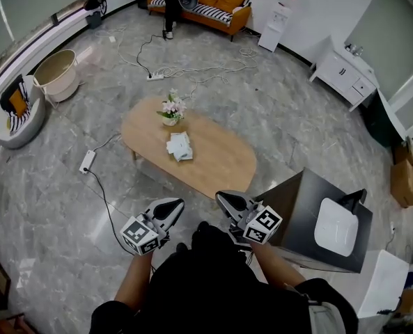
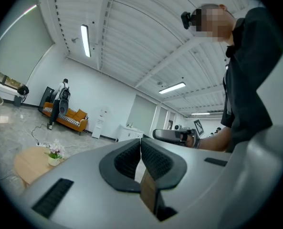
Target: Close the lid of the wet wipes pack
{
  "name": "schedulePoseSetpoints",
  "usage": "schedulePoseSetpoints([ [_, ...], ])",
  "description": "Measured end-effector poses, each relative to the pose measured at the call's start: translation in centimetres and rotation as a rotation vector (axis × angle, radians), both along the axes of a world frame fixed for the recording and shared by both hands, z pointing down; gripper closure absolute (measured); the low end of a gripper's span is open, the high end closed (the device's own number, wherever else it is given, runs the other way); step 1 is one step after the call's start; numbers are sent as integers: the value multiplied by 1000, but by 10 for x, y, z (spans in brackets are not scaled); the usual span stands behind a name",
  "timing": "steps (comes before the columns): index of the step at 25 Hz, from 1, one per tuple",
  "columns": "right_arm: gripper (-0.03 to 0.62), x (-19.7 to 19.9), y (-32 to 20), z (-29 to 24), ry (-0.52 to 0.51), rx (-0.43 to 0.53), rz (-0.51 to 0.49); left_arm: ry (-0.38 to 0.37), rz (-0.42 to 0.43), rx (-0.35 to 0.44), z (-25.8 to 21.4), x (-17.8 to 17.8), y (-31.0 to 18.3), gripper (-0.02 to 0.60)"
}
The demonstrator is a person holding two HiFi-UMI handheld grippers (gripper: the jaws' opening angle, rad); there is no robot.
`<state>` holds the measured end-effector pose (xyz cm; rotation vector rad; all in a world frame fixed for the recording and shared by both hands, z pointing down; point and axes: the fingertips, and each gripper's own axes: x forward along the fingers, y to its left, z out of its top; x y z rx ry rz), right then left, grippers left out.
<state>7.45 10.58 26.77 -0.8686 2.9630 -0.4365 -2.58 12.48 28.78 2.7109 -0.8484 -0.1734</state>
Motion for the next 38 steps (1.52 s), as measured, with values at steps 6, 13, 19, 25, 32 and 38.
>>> schedulePoseSetpoints([
  [6,586,-11,-75,12,-28,0,-20,-31,-32,-27,18,-15,-66,565],
  [13,586,-8,-183,11,-53,-11,-51,-64,-47,-34,-2,-7,-167,565],
  [19,586,3,-272,8,-48,11,-95,-91,-83,-52,-7,2,-255,565],
  [25,586,14,-342,27,-66,-18,-98,-2,-76,-81,-8,10,-326,565],
  [32,586,7,-379,69,-47,-100,-112,-3,-121,-140,23,-10,-367,565],
  [38,586,-15,-410,113,-4,-155,-96,18,-151,-223,74,-64,-411,565],
])
